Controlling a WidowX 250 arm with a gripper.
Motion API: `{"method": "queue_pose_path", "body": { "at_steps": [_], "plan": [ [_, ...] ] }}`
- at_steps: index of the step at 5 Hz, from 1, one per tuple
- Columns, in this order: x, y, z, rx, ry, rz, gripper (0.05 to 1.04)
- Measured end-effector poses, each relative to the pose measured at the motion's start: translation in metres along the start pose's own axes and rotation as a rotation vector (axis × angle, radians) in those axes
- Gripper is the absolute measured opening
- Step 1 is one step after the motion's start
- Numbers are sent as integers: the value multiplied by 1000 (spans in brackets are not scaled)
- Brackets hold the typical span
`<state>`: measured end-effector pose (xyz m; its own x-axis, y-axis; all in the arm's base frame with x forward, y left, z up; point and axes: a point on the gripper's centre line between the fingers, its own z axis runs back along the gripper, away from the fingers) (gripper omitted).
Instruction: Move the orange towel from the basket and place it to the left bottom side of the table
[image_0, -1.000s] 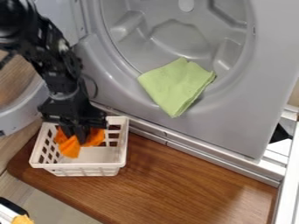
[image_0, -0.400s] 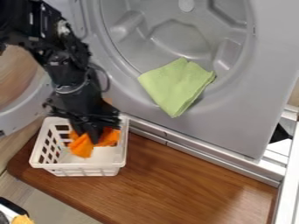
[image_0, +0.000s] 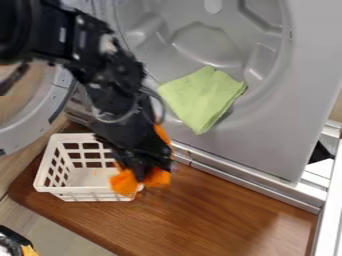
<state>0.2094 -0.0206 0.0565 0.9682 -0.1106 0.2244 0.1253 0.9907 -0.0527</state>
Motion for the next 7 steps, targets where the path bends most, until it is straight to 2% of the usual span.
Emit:
{"method": "queue_pose_path", "body": {
  "at_steps": [2,3,5,6,7],
  "plan": [
    [-1,-34,-21,-26,58,-124,91],
    [-3,-37,-35,-23,83,-147,91],
    [9,-41,-60,-31,109,-181,91],
    [12,-44,-73,-50,119,-192,91],
    [10,-47,-88,-80,154,-220,115]
  ]
}}
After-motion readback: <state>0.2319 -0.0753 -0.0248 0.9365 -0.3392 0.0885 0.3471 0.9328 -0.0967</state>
